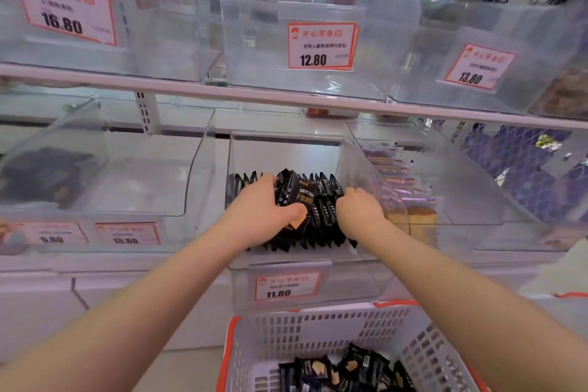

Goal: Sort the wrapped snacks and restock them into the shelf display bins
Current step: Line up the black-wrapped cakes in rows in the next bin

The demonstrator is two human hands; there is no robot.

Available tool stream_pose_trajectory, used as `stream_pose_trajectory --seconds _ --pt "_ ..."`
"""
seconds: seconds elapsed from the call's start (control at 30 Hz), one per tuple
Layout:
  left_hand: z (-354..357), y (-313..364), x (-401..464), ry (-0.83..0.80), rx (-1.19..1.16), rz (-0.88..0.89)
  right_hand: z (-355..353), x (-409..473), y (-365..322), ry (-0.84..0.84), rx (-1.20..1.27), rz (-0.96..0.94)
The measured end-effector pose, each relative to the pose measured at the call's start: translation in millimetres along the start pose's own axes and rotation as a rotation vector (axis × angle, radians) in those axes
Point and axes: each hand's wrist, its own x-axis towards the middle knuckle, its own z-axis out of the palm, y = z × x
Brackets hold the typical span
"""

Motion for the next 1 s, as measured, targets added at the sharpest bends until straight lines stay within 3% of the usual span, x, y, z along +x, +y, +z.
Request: stream_pose_trajectory --seconds 0.07,0.13,0.2,0.27,0.33,0.4,0.53,0.67,0.73,0.83,1.0 --pt "-0.8 2.0 -1.8 -0.033 -0.061 -0.033 -16.6 -4.8 0.1 0.020 0.286 -0.005" --pt "-4.0 4.3 -4.0 -0.058 -0.293 -0.055 -41.1 -20.4 -1.7 0.024 0.951 0.037" --pt "-8.3 6.0 -9.2 -0.065 -0.574 -0.067 -55.1 -41.3 -0.7 -0.132 1.640 -0.083" --pt "-9.9 7.3 -16.0 -0.081 -0.824 -0.042 -60.9 -59.7 -2.3 -0.217 1.814 -0.297" --pt "-11.7 10.1 -25.1 -0.069 -0.992 0.002 -65.8 -70.1 -11.3 -0.166 1.707 -0.385" --pt "-14.9 14.7 -34.5 -0.007 -1.009 0.020 -69.3 -73.8 -17.9 -0.107 1.714 -0.393" --pt "-24.9 11.3 -46.4 0.282 -0.559 0.058 -76.9 -73.9 -26.2 -0.150 1.690 -0.356" --pt "-23.5 -13.5 -65.6 0.454 -0.468 -0.034 -72.2 -62.7 -26.3 -0.193 1.230 -0.255" --pt "-15.1 -31.2 -73.0 0.422 -0.441 -0.113 -67.8 -55.4 -27.0 -0.325 0.964 -0.224" --pt "-1.2 -48.7 -80.9 0.270 -0.528 -0.148 -70.6 -50.6 -39.8 -0.530 0.779 -0.247" --pt "6.1 -62.9 -83.3 0.200 -0.646 -0.079 -73.9 -42.0 -68.8 -0.636 0.588 -0.237"
